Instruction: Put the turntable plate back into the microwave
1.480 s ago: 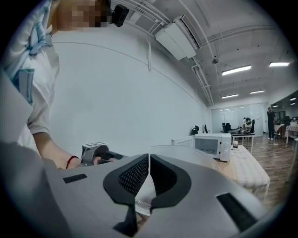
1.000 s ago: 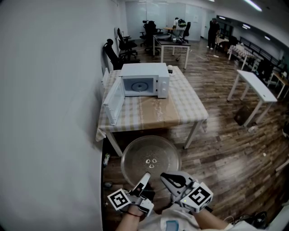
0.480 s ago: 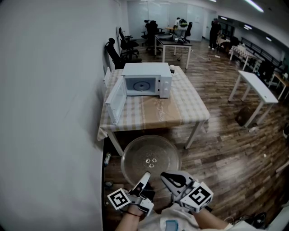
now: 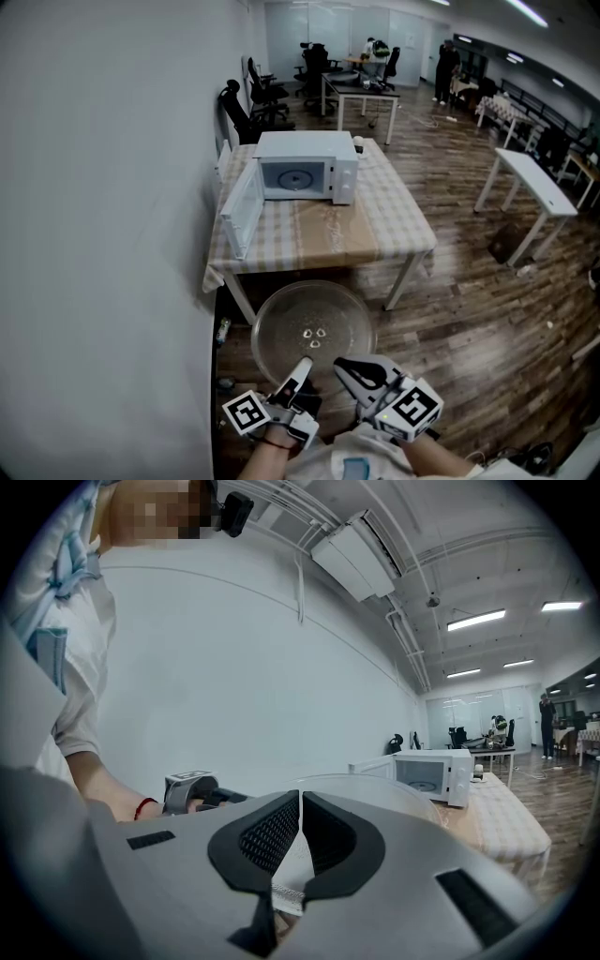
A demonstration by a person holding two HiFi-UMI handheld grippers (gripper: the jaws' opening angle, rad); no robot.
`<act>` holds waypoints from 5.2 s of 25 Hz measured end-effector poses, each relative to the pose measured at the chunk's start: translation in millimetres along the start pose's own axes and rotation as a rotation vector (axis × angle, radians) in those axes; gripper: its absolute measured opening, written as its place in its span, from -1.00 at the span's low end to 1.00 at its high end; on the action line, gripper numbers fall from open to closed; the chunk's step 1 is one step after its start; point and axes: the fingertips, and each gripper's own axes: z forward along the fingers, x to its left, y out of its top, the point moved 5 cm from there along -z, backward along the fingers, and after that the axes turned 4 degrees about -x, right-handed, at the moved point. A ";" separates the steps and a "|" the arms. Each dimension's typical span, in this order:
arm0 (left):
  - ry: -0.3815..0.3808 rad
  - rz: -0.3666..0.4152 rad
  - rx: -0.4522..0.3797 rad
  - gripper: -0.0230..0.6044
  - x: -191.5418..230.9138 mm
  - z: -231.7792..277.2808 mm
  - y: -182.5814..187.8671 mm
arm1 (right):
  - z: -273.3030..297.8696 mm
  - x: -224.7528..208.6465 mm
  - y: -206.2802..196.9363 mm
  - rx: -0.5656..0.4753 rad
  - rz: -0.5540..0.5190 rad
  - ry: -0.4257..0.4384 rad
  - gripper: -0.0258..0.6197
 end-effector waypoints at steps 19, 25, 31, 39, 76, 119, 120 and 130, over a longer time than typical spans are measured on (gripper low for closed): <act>0.011 -0.003 -0.011 -0.85 20.9 52.5 30.6 | 34.1 -57.4 -3.0 -0.020 -0.005 0.031 -0.82; 0.012 -0.010 -0.028 -0.85 38.0 98.3 54.8 | 62.2 -106.3 -2.1 -0.023 -0.002 0.044 -0.82; 0.026 -0.016 -0.052 -0.85 62.6 152.4 80.3 | 94.6 -166.5 -8.2 -0.010 0.002 0.046 -0.82; 0.051 -0.029 -0.092 -0.85 95.2 220.2 117.0 | 140.4 -243.5 -15.1 -0.009 0.001 0.043 -0.82; 0.107 -0.021 -0.140 -0.85 219.1 385.8 243.3 | 291.3 -430.7 -76.9 0.052 -0.031 0.124 -0.82; 0.092 0.042 -0.247 -0.85 303.3 496.6 363.3 | 414.4 -533.3 -114.6 0.268 -0.489 0.194 -0.77; 0.088 0.043 -0.248 -0.85 304.8 499.1 365.6 | 415.8 -534.6 -113.9 0.294 -0.537 0.211 -0.65; 0.079 0.043 -0.255 -0.85 319.1 521.1 385.7 | 432.5 -533.8 -130.0 0.455 -0.932 0.231 -0.41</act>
